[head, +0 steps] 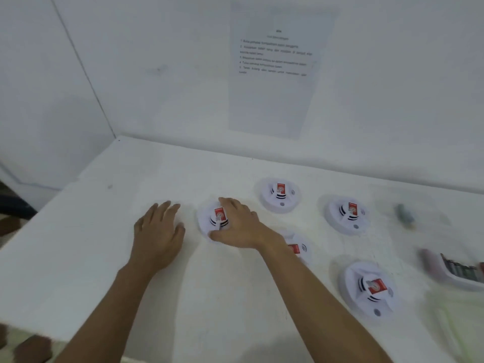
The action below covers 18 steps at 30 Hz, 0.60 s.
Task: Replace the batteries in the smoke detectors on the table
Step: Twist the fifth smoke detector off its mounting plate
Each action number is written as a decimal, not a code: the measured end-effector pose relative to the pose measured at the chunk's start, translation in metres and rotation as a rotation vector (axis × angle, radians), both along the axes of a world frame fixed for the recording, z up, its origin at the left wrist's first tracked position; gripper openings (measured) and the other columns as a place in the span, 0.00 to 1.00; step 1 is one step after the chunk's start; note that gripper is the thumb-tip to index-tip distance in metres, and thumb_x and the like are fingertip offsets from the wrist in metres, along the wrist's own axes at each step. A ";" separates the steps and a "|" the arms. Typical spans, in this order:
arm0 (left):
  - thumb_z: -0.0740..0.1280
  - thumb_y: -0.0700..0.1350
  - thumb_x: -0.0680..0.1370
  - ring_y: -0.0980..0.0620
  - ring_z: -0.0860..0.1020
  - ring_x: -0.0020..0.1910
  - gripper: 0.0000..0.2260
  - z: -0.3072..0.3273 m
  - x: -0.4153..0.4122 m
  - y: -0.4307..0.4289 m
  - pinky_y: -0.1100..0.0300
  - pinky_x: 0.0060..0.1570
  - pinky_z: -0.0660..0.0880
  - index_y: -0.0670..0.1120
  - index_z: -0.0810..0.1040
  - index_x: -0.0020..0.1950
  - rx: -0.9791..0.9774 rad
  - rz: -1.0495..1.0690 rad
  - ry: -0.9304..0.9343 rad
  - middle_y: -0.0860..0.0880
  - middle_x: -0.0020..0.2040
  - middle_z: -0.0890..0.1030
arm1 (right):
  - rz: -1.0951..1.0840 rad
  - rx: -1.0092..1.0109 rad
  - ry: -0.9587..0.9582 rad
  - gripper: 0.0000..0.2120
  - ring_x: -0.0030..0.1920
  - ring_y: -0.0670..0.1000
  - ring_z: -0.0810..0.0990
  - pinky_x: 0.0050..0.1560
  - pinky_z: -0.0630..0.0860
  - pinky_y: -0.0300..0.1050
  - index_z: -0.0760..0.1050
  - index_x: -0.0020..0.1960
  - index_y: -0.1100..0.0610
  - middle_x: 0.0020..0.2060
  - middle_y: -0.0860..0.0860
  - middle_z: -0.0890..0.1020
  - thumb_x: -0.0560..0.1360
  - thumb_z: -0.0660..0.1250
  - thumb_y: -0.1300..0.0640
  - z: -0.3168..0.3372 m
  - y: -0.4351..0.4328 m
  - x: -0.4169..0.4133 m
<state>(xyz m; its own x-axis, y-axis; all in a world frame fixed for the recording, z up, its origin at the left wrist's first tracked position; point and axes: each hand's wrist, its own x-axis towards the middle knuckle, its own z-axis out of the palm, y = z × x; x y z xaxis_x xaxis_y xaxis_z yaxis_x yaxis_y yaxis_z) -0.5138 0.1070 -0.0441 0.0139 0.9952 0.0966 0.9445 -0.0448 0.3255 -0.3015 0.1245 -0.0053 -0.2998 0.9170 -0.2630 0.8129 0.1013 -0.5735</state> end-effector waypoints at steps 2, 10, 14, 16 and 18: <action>0.47 0.60 0.75 0.42 0.64 0.74 0.31 -0.011 -0.012 -0.005 0.40 0.69 0.61 0.48 0.68 0.73 -0.020 -0.028 0.113 0.47 0.74 0.69 | 0.035 0.038 -0.093 0.48 0.78 0.56 0.55 0.74 0.54 0.57 0.48 0.81 0.50 0.80 0.49 0.55 0.72 0.72 0.41 -0.003 0.000 -0.005; 0.52 0.60 0.77 0.41 0.71 0.69 0.28 -0.020 -0.019 -0.010 0.41 0.66 0.66 0.48 0.73 0.70 0.038 -0.045 0.168 0.46 0.70 0.74 | 0.013 0.139 -0.157 0.46 0.69 0.56 0.63 0.68 0.63 0.53 0.58 0.78 0.47 0.69 0.50 0.67 0.67 0.77 0.42 -0.008 0.012 -0.015; 0.51 0.61 0.77 0.42 0.70 0.71 0.28 -0.021 -0.020 -0.011 0.42 0.68 0.64 0.48 0.72 0.71 0.052 -0.044 0.153 0.46 0.71 0.73 | 0.006 0.162 -0.118 0.44 0.66 0.56 0.65 0.66 0.66 0.51 0.62 0.75 0.47 0.66 0.50 0.69 0.65 0.78 0.43 -0.011 0.012 -0.014; 0.50 0.62 0.77 0.43 0.68 0.72 0.29 -0.022 -0.019 -0.011 0.43 0.70 0.62 0.50 0.71 0.72 0.047 -0.032 0.136 0.47 0.73 0.71 | -0.024 0.162 -0.065 0.43 0.65 0.55 0.67 0.65 0.69 0.52 0.63 0.74 0.47 0.64 0.49 0.70 0.65 0.78 0.43 -0.010 0.011 -0.012; 0.49 0.63 0.76 0.44 0.66 0.74 0.30 -0.022 -0.019 -0.011 0.44 0.71 0.60 0.51 0.70 0.73 0.036 -0.021 0.118 0.48 0.74 0.69 | -0.083 0.166 0.035 0.42 0.62 0.53 0.71 0.64 0.72 0.52 0.64 0.72 0.48 0.62 0.48 0.71 0.64 0.79 0.41 -0.008 0.007 -0.008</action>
<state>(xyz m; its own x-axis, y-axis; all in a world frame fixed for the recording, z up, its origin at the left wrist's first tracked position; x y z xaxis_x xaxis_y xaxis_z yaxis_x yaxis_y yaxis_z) -0.5325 0.0959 -0.0660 0.0484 0.9906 0.1283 0.9749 -0.0748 0.2095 -0.3094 0.1317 -0.0131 -0.2279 0.9689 -0.0968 0.8023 0.1306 -0.5824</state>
